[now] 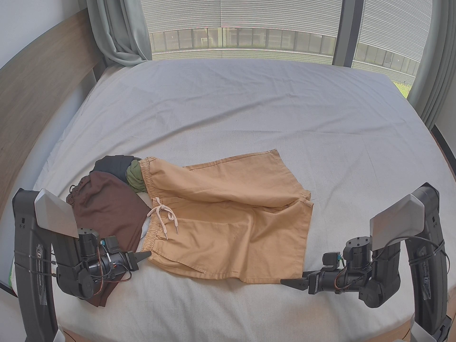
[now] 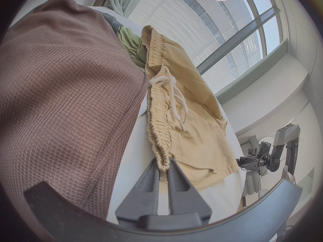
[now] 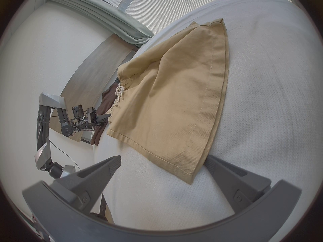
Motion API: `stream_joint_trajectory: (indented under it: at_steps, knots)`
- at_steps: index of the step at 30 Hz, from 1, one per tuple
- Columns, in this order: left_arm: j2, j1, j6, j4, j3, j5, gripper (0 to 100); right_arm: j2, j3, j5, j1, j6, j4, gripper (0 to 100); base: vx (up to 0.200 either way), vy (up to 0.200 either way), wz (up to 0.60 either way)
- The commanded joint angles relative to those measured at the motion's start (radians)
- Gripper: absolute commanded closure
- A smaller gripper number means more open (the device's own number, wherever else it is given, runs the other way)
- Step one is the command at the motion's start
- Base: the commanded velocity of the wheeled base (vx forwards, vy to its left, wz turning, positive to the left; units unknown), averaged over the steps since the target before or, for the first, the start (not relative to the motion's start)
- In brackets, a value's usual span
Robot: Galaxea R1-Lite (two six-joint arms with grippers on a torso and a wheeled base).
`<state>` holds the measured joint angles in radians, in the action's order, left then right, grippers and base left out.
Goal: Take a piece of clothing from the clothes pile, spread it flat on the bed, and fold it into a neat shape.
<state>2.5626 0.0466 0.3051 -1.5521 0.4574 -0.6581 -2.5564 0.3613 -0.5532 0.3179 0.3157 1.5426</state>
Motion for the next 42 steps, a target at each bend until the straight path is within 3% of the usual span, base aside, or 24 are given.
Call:
stream_joint_trajectory:
  at_steps: [1,22,23,38,39,42]
  knots:
    - [0.001,-0.001,0.0,0.0,0.0,0.0,100,-0.01,0.002,-0.001,0.0,0.0,-0.002,100,0.0,0.0,0.0]
    - [0.001,-0.001,0.0,0.0,0.0,0.0,100,-0.015,0.011,0.002,-0.002,0.0,-0.002,100,0.0,0.0,0.0]
    - [0.001,-0.001,0.0,0.0,0.0,0.0,100,-0.016,0.015,0.004,-0.002,0.0,-0.001,0,0.0,0.0,0.0]
    - [0.001,0.001,0.0,0.0,0.0,0.0,100,-0.025,0.038,0.01,-0.006,0.003,-0.001,0,0.0,0.0,0.0]
    - [0.001,0.001,0.0,0.0,0.0,0.0,100,-0.025,0.038,0.01,-0.006,0.003,-0.001,100,0.0,0.0,0.0]
    - [0.002,0.001,0.0,0.0,0.0,0.0,100,-0.025,0.041,0.01,-0.01,0.003,-0.001,100,0.0,0.0,0.0]
